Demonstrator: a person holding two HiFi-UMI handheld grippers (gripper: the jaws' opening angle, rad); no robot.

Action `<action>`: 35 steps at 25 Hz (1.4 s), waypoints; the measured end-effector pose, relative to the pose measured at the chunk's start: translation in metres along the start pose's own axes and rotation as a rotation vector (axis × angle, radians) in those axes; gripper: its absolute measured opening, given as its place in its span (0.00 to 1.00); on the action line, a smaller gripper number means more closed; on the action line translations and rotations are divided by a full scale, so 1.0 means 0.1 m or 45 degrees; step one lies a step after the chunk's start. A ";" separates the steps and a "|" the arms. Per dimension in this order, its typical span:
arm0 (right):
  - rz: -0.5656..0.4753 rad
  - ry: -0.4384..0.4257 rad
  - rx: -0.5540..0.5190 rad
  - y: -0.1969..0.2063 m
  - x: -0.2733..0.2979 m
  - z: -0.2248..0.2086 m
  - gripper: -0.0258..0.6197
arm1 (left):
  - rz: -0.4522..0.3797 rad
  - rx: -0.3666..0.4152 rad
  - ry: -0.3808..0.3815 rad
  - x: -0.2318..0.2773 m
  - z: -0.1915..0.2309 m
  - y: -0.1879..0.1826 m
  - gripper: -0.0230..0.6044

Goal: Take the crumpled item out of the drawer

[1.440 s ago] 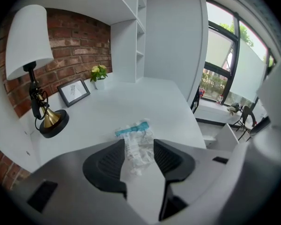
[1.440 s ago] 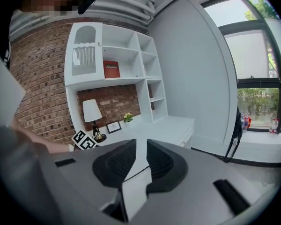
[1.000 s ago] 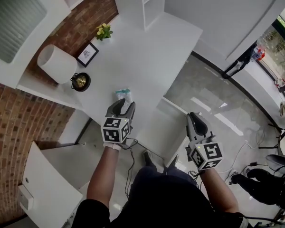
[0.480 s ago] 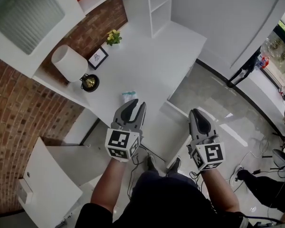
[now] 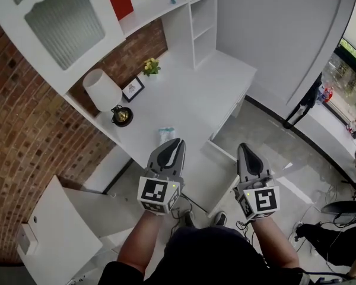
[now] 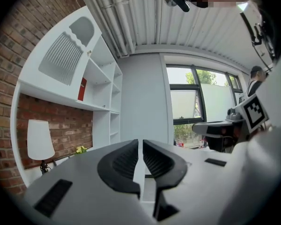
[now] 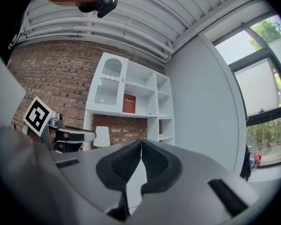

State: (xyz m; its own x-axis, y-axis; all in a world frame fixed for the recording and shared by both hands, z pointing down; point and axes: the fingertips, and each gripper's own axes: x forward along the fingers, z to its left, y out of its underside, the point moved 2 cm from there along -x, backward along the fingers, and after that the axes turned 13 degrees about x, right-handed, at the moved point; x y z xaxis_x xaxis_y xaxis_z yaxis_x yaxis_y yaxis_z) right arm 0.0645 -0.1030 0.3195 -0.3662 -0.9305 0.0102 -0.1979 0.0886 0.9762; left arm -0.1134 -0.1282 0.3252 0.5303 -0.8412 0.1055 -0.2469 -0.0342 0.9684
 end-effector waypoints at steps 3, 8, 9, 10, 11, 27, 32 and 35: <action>-0.023 -0.017 -0.008 -0.07 -0.07 0.06 0.04 | -0.034 0.023 -0.015 -0.13 -0.03 -0.15 0.09; -0.068 -0.058 -0.029 -0.26 -0.12 0.17 0.04 | -0.067 0.048 -0.028 -0.26 -0.06 -0.36 0.07; -0.080 -0.064 -0.038 -0.30 -0.13 0.19 0.04 | -0.075 0.056 -0.030 -0.27 -0.07 -0.39 0.07; -0.090 -0.069 -0.047 -0.33 -0.14 0.21 0.04 | -0.083 0.064 -0.031 -0.28 -0.07 -0.42 0.07; -0.100 -0.072 -0.055 -0.35 -0.14 0.22 0.04 | -0.089 0.068 -0.033 -0.29 -0.08 -0.44 0.07; -0.126 -0.083 -0.050 -0.43 -0.16 0.20 0.04 | -0.097 0.061 -0.057 -0.30 -0.10 -0.51 0.07; -0.119 -0.083 -0.045 -0.41 -0.16 0.19 0.04 | -0.094 0.057 -0.063 -0.30 -0.11 -0.50 0.07; -0.116 -0.086 -0.047 -0.41 -0.16 0.19 0.04 | -0.089 0.052 -0.070 -0.30 -0.11 -0.48 0.07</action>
State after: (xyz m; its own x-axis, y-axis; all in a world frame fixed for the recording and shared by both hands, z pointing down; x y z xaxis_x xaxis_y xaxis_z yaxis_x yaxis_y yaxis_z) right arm 0.0610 -0.0851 0.2754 -0.4090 -0.9079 -0.0922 -0.1999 -0.0095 0.9798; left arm -0.1089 -0.0957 0.2780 0.5022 -0.8644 0.0240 -0.2439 -0.1149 0.9630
